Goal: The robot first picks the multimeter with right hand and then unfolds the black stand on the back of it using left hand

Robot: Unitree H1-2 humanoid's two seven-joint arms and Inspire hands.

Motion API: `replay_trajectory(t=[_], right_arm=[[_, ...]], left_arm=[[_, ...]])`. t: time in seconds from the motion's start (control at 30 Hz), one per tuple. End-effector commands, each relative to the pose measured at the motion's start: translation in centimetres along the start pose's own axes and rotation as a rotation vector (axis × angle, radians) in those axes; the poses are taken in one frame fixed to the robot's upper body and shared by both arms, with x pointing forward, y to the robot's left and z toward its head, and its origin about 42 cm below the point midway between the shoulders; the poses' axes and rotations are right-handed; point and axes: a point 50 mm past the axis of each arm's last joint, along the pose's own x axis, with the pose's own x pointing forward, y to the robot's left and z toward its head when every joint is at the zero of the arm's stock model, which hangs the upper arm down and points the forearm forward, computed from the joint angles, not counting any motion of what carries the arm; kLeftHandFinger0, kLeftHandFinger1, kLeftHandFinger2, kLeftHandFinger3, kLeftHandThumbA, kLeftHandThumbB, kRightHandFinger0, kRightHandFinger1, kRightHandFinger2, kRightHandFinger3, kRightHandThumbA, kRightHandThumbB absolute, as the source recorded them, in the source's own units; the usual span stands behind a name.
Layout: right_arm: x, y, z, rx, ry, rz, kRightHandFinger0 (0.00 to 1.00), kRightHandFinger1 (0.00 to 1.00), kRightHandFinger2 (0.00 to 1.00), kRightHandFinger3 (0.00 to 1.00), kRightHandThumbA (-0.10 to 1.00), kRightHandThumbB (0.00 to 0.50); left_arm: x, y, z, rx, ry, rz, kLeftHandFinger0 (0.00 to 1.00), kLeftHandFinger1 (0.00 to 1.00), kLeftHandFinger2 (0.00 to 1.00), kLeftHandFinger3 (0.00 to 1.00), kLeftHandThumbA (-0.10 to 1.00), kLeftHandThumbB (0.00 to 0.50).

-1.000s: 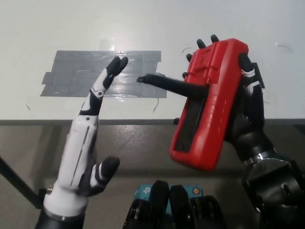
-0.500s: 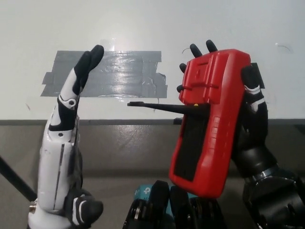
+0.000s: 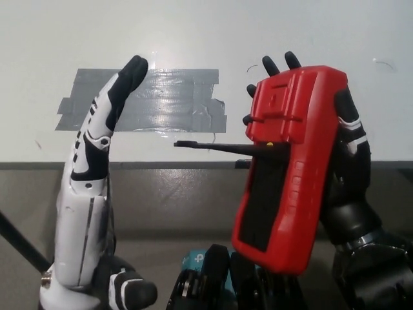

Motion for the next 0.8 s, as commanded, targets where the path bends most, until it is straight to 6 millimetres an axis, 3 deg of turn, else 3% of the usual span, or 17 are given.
replay_trajectory(t=[0.0,0.13,0.3,0.33,0.5,0.77], right_arm=[[0.1,2.2,0.3,0.029,-0.037,0.094,0.00,0.33,0.90,0.79,-0.10,0.114],[0.2,2.5,0.4,0.024,-0.040,0.105,0.00,0.34,0.89,0.80,-0.10,0.109],[0.4,3.0,0.7,0.014,-0.043,0.125,0.00,0.34,0.88,0.81,-0.10,0.113],[0.4,3.1,0.7,0.011,-0.043,0.126,0.00,0.34,0.88,0.81,-0.10,0.115],[0.3,3.4,0.9,0.004,-0.046,0.134,0.00,0.34,0.84,0.83,-0.10,0.116],[0.3,4.0,1.1,0.018,-0.058,0.154,0.00,0.36,0.86,0.84,-0.10,0.115]], left_arm=[[0.7,0.0,0.4,0.024,-0.067,-0.018,1.00,1.00,0.91,1.00,1.00,0.371],[0.6,0.0,0.3,0.075,-0.071,-0.027,1.00,1.00,1.00,1.00,1.00,0.356],[0.4,-0.3,0.1,0.057,-0.039,-0.039,1.00,0.97,1.00,1.00,1.00,0.395],[0.4,-0.3,0.1,0.056,-0.040,-0.042,1.00,0.97,0.95,1.00,1.00,0.394],[-0.1,-0.5,-0.1,0.036,-0.029,-0.060,1.00,0.97,0.99,1.00,1.00,0.426],[-0.5,-1.1,-0.2,0.014,-0.022,-0.087,1.00,1.00,1.00,1.00,1.00,0.434]])
